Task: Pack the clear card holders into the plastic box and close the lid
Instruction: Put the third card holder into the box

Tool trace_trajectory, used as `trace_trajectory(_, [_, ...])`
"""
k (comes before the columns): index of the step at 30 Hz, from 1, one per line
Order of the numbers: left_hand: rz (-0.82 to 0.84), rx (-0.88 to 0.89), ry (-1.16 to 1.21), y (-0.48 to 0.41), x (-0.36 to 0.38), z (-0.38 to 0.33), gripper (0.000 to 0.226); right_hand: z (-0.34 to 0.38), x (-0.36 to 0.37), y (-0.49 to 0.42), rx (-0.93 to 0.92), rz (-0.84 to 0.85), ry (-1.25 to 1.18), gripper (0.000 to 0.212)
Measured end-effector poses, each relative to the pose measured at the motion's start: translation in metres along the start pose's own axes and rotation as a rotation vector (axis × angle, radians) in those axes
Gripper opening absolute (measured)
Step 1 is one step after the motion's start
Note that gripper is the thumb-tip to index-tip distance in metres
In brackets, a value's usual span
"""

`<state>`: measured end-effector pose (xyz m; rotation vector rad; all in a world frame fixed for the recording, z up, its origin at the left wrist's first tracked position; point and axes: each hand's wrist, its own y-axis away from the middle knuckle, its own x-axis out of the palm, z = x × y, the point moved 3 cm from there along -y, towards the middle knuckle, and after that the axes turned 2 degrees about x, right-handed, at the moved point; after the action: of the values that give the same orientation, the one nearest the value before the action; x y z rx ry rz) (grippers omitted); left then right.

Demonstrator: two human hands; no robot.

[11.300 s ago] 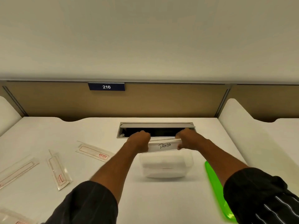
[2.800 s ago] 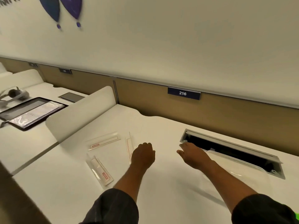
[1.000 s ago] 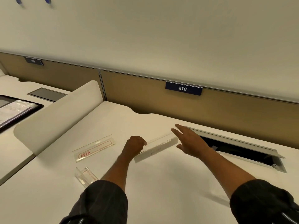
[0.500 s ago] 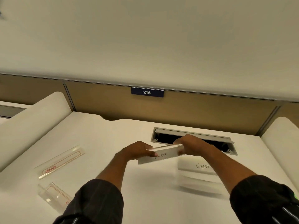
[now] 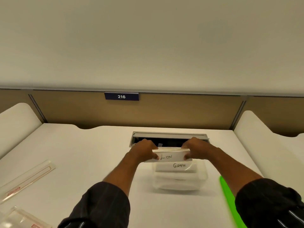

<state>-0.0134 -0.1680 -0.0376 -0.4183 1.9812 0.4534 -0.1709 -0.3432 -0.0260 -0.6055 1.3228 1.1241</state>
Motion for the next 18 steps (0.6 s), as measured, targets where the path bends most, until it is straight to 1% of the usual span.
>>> trace_trajectory(4, [0.01, 0.037, -0.039, -0.011, 0.017, -0.016, 0.055, -0.017, 0.007, 0.004, 0.021, 0.032, 0.025, 0.03])
trace_trajectory(9, [0.099, 0.039, -0.063, -0.022, 0.045, -0.024, 0.047, -0.035, 0.022, 0.004, 0.026, 0.051, 0.061, 0.033])
trace_trajectory(13, [0.162, 0.003, -0.083, -0.028, 0.067, -0.022, 0.047, -0.045, 0.038, -0.001, 0.027, 0.111, 0.095, 0.035])
trace_trajectory(18, [0.239, -0.003, -0.121, -0.037, 0.088, -0.024, 0.046, -0.05, 0.058, -0.011, 0.005, 0.193, 0.211, 0.04])
